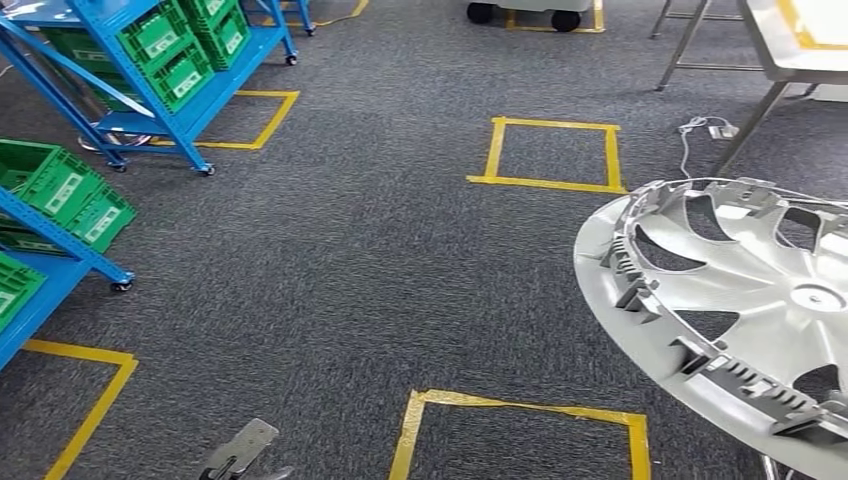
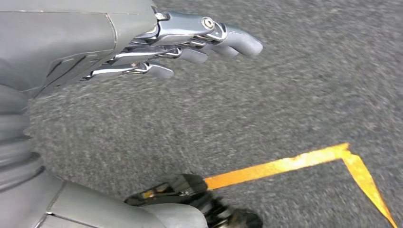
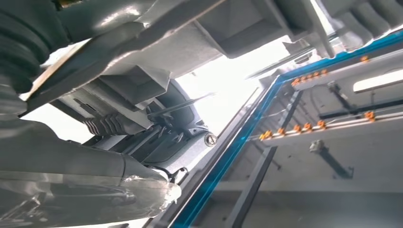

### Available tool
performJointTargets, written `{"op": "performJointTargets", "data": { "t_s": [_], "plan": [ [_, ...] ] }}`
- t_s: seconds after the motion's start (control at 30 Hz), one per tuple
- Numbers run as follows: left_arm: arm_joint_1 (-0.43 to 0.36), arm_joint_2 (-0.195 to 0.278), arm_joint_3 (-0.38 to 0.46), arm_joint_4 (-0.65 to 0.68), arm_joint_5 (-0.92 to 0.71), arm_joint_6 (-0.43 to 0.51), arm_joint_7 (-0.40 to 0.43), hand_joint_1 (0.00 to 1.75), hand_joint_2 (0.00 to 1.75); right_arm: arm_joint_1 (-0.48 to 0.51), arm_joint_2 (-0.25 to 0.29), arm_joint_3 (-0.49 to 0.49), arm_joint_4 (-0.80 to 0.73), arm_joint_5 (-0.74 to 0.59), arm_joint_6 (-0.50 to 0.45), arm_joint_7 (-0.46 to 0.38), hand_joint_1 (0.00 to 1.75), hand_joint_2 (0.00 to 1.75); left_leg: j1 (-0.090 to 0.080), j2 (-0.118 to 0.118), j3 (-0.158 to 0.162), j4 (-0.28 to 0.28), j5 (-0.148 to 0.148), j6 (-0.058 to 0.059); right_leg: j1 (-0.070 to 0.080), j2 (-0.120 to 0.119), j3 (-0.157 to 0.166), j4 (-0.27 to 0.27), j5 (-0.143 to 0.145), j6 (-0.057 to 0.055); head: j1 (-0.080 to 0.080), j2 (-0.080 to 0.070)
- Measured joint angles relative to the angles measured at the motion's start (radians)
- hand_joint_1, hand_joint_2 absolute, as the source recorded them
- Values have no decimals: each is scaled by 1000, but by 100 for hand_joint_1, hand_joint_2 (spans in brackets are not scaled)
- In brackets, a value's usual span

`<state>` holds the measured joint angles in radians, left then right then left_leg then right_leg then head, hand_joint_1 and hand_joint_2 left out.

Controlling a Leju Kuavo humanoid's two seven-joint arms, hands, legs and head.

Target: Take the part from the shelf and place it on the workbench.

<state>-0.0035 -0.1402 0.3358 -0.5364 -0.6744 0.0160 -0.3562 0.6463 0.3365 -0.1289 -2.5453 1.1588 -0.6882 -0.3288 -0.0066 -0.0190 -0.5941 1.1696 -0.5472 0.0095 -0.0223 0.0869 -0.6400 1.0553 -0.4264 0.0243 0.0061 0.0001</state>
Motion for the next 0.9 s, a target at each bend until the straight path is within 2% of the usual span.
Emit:
{"op": "performJointTargets", "data": {
  "t_s": [0.03,0.07,0.1,0.13,0.17,0.2,0.23,0.27,0.3,0.33,0.37,0.4,0.43,0.47,0.53,0.57,0.6,0.67,0.7,0.77,0.83,0.87,0.9],
  "plan": [
    [-1,0,3,0,-1,-2,-1,0,175,-1,0,-1,-1,0,0,1,175,175,-3,-22,29,-66,31,7,1,12,-1,1,2,2,0,0],
    [-3,0,7,0,-3,-4,-2,0,175,-1,0,-2,-2,1,0,2,175,175,-4,-40,51,-119,48,9,2,22,-5,2,5,5,0,0],
    [-4,0,11,0,-5,-6,-3,0,175,-2,0,-3,-4,4,0,4,175,175,-4,-52,63,-149,53,8,1,32,-9,2,8,9,0,0],
    [-5,-1,13,0,-7,-8,-5,0,175,-1,0,-3,-7,11,0,8,175,175,-5,-54,66,-161,51,5,0,42,-12,-1,13,16,0,0],
    [-6,-2,15,1,-11,-10,-6,0,175,2,0,-3,-12,21,0,13,175,175,-5,-45,67,-167,54,3,-3,50,-18,-4,17,22,0,0],
    [-7,-3,17,2,-14,-10,-8,0,175,6,1,-3,-16,34,0,19,175,175,-4,-36,68,-173,59,4,-3,39,-24,-3,17,26,1,0],
    [-7,-4,19,3,-18,-10,-11,0,175,9,1,-2,-20,45,0,25,175,175,-4,-25,69,-179,65,7,-1,15,-34,12,7,29,2,0],
    [-6,-5,21,5,-21,-10,-13,0,175,12,1,-1,-23,53,0,29,175,175,-3,-12,70,-184,71,9,2,-15,-52,47,-17,30,4,0],
    [-3,-5,24,7,-23,-10,-15,0,175,13,1,0,-25,58,0,32,175,175,-4,1,70,-186,72,11,4,-48,-74,102,-51,31,6,0],
    [0,-5,27,10,-25,-10,-16,0,175,13,1,2,-26,60,0,34,175,175,-5,15,69,-186,73,13,6,-67,-99,166,-87,34,7,0],
    [3,-6,29,13,-26,-10,-16,0,175,14,1,3,-27,61,0,35,175,175,-6,30,69,-186,73,13,6,-74,-120,225,-114,37,7,0],
    [4,-6,31,15,-26,-10,-17,0,175,15,1,3,-27,62,0,36,175,175,-7,45,69,-186,72,13,6,-78,-128,257,-125,39,7,0],
    [4,-7,31,17,-26,-10,-17,0,175,16,1,3,-28,63,0,37,175,175,-7,58,69,-185,72,13,6,-81,-116,252,-118,40,7,0],
    [3,-8,32,19,-27,-10,-17,0,175,17,1,4,-29,62,0,35,175,175,-8,71,70,-185,71,12,6,-88,-83,207,-96,41,7,0],
    [0,-9,32,25,-33,-8,-18,0,175,19,1,4,-32,56,0,23,175,175,-10,93,73,-184,67,7,8,-122,8,67,-52,37,7,0],
    [-2,-9,33,29,-36,-6,-20,0,175,21,1,4,-35,49,0,12,175,175,-12,101,75,-182,65,3,10,-137,40,15,-40,32,6,0],
    [-5,-9,34,36,-40,-4,-23,0,175,24,1,4,-38,40,0,1,175,175,-14,108,76,-181,64,-1,12,-145,56,-11,-37,26,6,0],
    [-16,-10,35,55,-45,0,-34,0,175,28,2,4,-44,24,0,-11,175,175,-14,123,78,-182,65,-10,15,-131,55,-19,-33,13,5,0],
    [-23,-11,36,65,-47,4,-42,0,175,30,2,4,-48,26,0,-8,175,175,-12,120,78,-181,63,-16,15,-122,53,-22,-29,6,5,0],
    [-37,-12,39,88,-51,10,-58,0,175,30,3,5,-54,61,0,29,175,175,-6,83,61,-141,30,-27,10,-104,50,-29,-20,-7,3,0],
    [-42,-12,46,111,-56,14,-64,0,175,29,3,13,-56,118,0,85,175,175,1,37,8,-24,-36,-37,8,-84,47,-31,-15,-15,0,0],
    [-41,-13,50,120,-58,16,-64,0,175,29,4,20,-56,145,0,108,175,175,3,30,-24,44,-64,-39,8,-72,45,-32,-14,-16,0,0],
    [-39,-13,53,128,-62,16,-63,0,175,28,4,27,-56,168,0,127,175,175,6,28,-47,91,-75,-41,8,-58,43,-31,-12,-16,0,0]
  ]
}}
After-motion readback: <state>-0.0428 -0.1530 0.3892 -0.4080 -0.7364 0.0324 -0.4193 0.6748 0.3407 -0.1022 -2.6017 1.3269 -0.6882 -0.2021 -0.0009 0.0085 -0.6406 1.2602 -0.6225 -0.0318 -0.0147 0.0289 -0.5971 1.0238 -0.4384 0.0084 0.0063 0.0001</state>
